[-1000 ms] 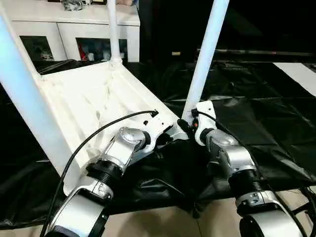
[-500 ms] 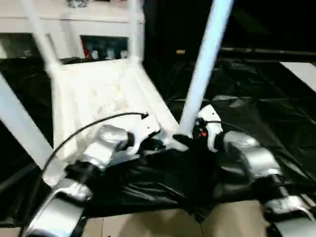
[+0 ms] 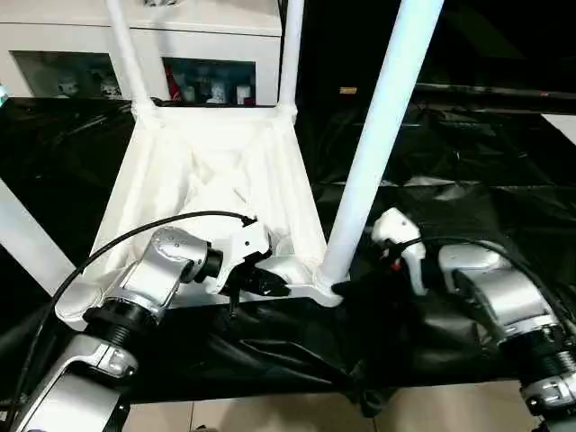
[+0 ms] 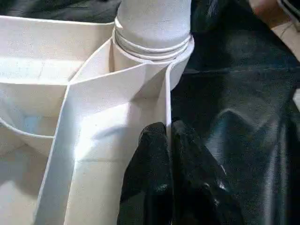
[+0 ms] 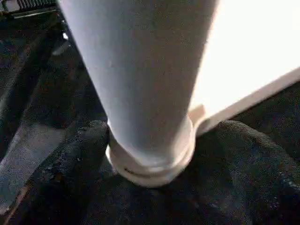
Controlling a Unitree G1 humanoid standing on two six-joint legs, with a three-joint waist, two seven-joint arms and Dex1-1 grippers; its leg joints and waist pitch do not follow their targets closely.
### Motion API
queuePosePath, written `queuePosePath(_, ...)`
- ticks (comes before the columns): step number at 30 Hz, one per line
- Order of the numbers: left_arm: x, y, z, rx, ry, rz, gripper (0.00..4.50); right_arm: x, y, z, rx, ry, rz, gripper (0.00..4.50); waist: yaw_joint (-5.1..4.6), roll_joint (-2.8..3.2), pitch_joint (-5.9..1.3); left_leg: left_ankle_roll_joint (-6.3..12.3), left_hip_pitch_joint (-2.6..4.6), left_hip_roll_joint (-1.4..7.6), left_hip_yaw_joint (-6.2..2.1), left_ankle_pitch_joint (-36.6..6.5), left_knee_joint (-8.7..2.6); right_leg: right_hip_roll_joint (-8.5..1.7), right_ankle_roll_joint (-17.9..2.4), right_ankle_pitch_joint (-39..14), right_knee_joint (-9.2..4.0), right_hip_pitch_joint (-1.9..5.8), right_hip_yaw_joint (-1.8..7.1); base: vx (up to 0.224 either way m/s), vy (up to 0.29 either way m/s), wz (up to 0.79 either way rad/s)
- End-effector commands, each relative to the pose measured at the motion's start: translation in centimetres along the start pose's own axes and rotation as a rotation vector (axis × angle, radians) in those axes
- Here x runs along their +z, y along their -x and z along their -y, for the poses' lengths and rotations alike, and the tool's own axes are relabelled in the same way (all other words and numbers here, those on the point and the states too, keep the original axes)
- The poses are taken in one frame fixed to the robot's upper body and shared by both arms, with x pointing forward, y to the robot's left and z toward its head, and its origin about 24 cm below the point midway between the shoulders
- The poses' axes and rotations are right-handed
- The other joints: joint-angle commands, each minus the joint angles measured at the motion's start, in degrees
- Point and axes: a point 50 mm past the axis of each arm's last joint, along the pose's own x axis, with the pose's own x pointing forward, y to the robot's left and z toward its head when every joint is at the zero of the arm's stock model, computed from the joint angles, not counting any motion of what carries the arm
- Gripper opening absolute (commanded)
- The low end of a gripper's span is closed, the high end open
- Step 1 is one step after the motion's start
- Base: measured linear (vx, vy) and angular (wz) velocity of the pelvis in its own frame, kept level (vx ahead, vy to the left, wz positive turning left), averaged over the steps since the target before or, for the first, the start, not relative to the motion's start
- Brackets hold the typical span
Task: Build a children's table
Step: Rotate leg to tighten
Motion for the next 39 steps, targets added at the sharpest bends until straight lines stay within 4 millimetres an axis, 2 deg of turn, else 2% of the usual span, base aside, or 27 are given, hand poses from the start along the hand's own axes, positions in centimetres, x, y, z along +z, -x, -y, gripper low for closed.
queuePosePath(1, 0.9, -0.8, 0.7, -0.076, -0.037, 0.030, 0.00, 0.3, -0.2, -0.1, -0.006, 0.028, 0.013, 4.02, -0.04, 0.07, -3.13, 1.57, 0.23, -0.17, 1.15, -15.7, -3.36, -1.68, -10.8, -16.0, -3.19, 3.20, 1.61, 0.000, 0.000, 0.00)
queuePosePath(3, 0.9, -0.8, 0.8, -0.081, -0.039, 0.027, 0.00, 0.5, -0.4, -0.3, 0.009, 0.030, 0.021, 4.02, -0.09, 0.08, -3.16, 1.46, 0.20, -0.15, 1.11, -15.6, -3.38, -1.59, -10.8, -15.3, -3.10, 3.25, 1.63, 0.000, 0.000, 0.00)
queuePosePath(4, 0.9, -0.8, 0.9, -0.083, -0.040, 0.026, 0.00, 0.5, -0.4, -0.4, 0.018, 0.031, 0.021, 3.86, -0.08, 0.08, -3.18, 1.50, 0.21, -0.19, 1.12, -15.4, -3.36, -1.53, -10.8, -14.9, -3.06, 3.27, 1.63, 0.000, 0.000, 0.00)
queuePosePath(9, 0.8, -0.9, 0.9, -0.081, -0.044, 0.015, 0.00, 0.5, -0.5, -0.5, 0.035, 0.026, 0.023, 3.66, -0.10, 0.05, -3.32, 1.83, 0.06, -0.30, 1.15, -13.7, -3.22, -1.47, -11.3, -12.4, -2.75, 3.50, 1.63, 0.000, 0.000, 0.00)
queuePosePath(14, 0.8, -0.9, 0.9, -0.079, -0.044, 0.011, 0.00, 0.3, -0.4, -0.6, 0.042, 0.022, 0.023, 3.08, -0.09, 0.06, -3.30, 1.90, 0.03, -0.33, 1.16, -13.6, -3.19, -1.47, -11.4, -12.6, -2.76, 3.55, 1.61, 0.000, 0.000, 0.00)
queuePosePath(18, 0.8, -0.9, 1.0, -0.076, -0.044, 0.009, 0.00, 0.2, -0.4, -0.7, 0.046, 0.017, 0.022, 2.83, -0.05, 0.05, -3.33, 1.88, 0.06, -0.30, 1.13, -13.4, -3.18, -1.47, -11.1, -12.7, -2.75, 3.56, 1.63, 0.000, 0.000, 0.00)
queuePosePath(23, 0.9, -1.2, 0.2, 0.019, -0.047, 0.017, 0.00, 0.0, -0.9, -1.1, 0.040, 0.002, 0.044, 2.42, 0.00, 0.02, -3.29, 1.96, 0.11, -0.30, 1.18, -13.5, -3.13, -1.48, -11.3, -12.8, -2.81, 3.49, 1.63, 0.000, 0.000, 0.00)
queuePosePath(25, 1.1, -1.7, -0.8, 0.136, -0.020, 0.029, 0.00, -0.3, -1.7, -0.7, -0.043, -0.032, 0.060, 2.38, -0.10, -0.27, -3.06, 1.48, 0.04, -0.40, 1.12, -15.0, -3.28, -1.54, -10.0, -16.4, -3.25, 3.40, 1.55, 0.000, 0.000, 0.00)
queuePosePath(26, 1.1, -1.8, -1.0, 0.163, -0.006, 0.031, 0.00, -0.5, -2.0, -0.6, -0.060, -0.049, 0.059, 2.27, -0.17, -0.18, -2.91, 0.93, 0.14, -0.46, 1.06, -16.5, -3.32, -1.60, -8.9, -20.2, -3.64, 3.23, 1.48, 0.000, 0.000, 0.00)
queuePosePath(27, 1.2, -2.0, -1.2, 0.198, 0.007, 0.036, 0.00, -0.6, -2.3, -0.4, -0.094, -0.073, 0.057, 2.27, -0.25, -0.18, -2.96, 0.71, 0.10, -0.48, 0.99, -17.1, -3.30, -1.67, -8.6, -21.3, -3.65, 3.28, 1.48, 0.000, 0.000, 0.00)
queuePosePath(28, 1.3, -2.2, -1.5, 0.234, 0.019, 0.041, 0.00, -0.8, -2.7, -0.2, -0.132, -0.098, 0.054, 2.11, -0.49, -0.27, -2.68, 0.32, 0.23, -0.63, 0.92, -19.1, -3.40, -1.61, -6.8, -26.2, -4.26, 2.96, 1.28, 0.000, 0.000, 0.00)
queuePosePath(29, 1.4, -2.3, -1.6, 0.245, 0.023, 0.044, 0.00, -0.8, -2.8, -0.1, -0.145, -0.108, 0.056, 2.10, -0.57, -0.44, -2.67, 0.28, 0.22, -0.72, 0.84, -19.6, -3.39, -1.69, -6.0, -28.1, -4.48, 3.01, 1.17, 0.000, 0.000, 0.00)
queuePosePath(30, 1.7, -3.0, -2.0, 0.307, 0.046, 0.057, 0.00, -1.0, -3.7, 0.3, -0.224, -0.167, 0.069, 2.09, -0.57, -0.44, -2.67, 0.28, 0.22, -0.72, 0.84, -19.6, -3.39, -1.69, -6.0, -28.1, -4.48, 3.01, 1.17, 0.000, 0.000, 0.00)
queuePosePath(31, 2.0, -3.5, -2.2, 0.344, 0.063, 0.062, 0.00, -1.0, -4.3, 0.5, -0.276, -0.209, 0.080, 2.07, -0.95, -0.30, -2.84, -0.26, 0.22, -0.82, 0.65, -19.6, -3.32, -1.84, -4.8, -30.5, -4.67, 2.87, 1.07, 0.000, 0.000, 0.00)
queuePosePath(33, 2.2, -3.9, -2.2, 0.364, 0.074, 0.064, 0.00, -1.1, -4.8, 0.6, -0.311, -0.243, 0.084, 2.04, -1.17, -0.47, -2.94, -0.26, 0.25, -0.84, 0.61, -19.5, -3.28, -1.80, -4.3, -30.8, -4.92, 2.85, 0.95, 0.000, 0.000, 0.00)
queuePosePath(34, 2.8, -5.2, -2.3, 0.411, 0.101, 0.071, 0.00, -1.2, -6.0, 1.3, -0.459, -0.336, 0.085, 2.04, -1.70, -0.32, -2.76, -0.18, 0.24, -0.96, 0.65, -19.8, -3.34, -1.60, -4.4, -30.9, -5.10, 2.47, 0.94, 0.000, 0.000, 0.00)
queuePosePath(36, 3.1, -5.9, -2.3, 0.435, 0.110, 0.071, 0.00, -1.2, -6.7, 1.6, -0.539, -0.390, 0.084, 2.03, -2.11, -0.24, -2.76, -0.49, 0.39, -1.07, 0.61, -20.6, -3.24, -1.55, -4.2, -32.2, -5.21, 2.26, 0.80, 0.000, 0.000, 0.00)
queuePosePath(37, 3.5, -6.7, -2.3, 0.460, 0.115, 0.066, 0.00, -1.1, -7.3, 1.8, -0.613, -0.436, 0.084, 2.02, -2.19, -0.21, -2.89, -0.50, 0.34, -1.10, 0.46, -20.8, -3.22, -1.63, -3.8, -32.7, -5.36, 2.50, 0.64, 0.000, 0.000, 0.00)
queuePosePath(39, 3.8, -7.6, -2.1, 0.465, 0.104, 0.054, 0.00, -0.7, -8.3, 1.7, -0.642, -0.459, 0.084, 2.02, -2.39, -0.07, -2.80, -0.38, 0.38, -1.08, 0.48, -21.4, -3.33, -1.46, -3.7, -31.9, -5.43, 2.19, 0.71, 0.000, 0.000, 0.00)
